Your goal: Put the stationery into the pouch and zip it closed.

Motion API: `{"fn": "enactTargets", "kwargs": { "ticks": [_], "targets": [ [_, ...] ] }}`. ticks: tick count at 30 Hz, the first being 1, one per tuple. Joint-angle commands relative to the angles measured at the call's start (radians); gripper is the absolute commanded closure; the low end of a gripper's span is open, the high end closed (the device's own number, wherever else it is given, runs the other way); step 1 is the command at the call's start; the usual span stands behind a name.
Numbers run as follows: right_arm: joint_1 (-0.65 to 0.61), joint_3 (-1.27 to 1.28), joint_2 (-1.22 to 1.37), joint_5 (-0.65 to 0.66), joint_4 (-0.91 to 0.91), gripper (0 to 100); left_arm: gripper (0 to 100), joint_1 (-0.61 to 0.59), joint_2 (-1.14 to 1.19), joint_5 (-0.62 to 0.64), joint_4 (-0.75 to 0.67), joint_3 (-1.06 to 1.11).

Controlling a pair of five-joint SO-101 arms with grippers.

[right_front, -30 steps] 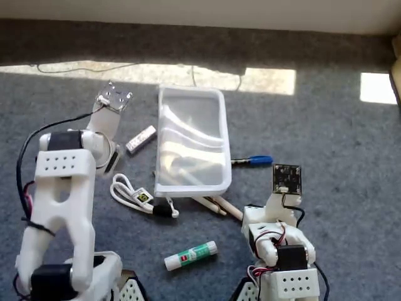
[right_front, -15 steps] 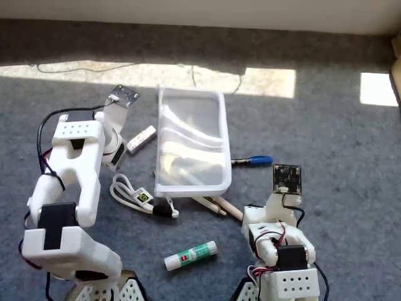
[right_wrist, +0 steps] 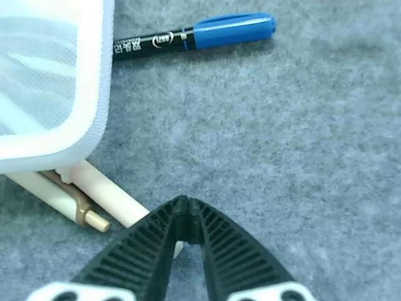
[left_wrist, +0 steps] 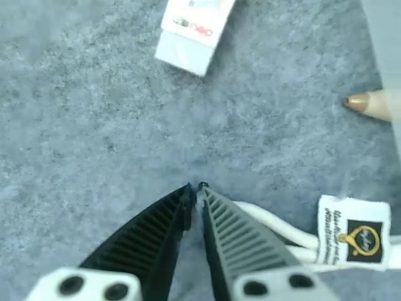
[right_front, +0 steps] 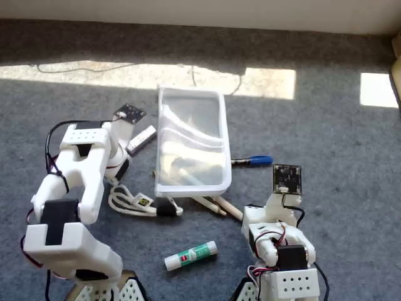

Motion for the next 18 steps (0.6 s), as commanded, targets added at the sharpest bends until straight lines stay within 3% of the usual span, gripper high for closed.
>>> {"fn": "enactTargets", "kwargs": {
  "ticks": [1, 12, 18],
  "targets": [
    [0.012, 0.108, -0.012, -0.002, 0.005, 99.3, 96, 0.079, -0.143, 0.011, 0.071, 0.084],
    [0.012, 0.108, -0.012, -0.002, 0.005, 99.3, 96, 0.343, -0.506, 0.141, 0.121, 0.360],
    [0.012, 0.108, -0.012, -0.002, 0.005, 99.3, 96, 0.394, -0.536, 0.146, 0.120, 0.366]
  ]
}}
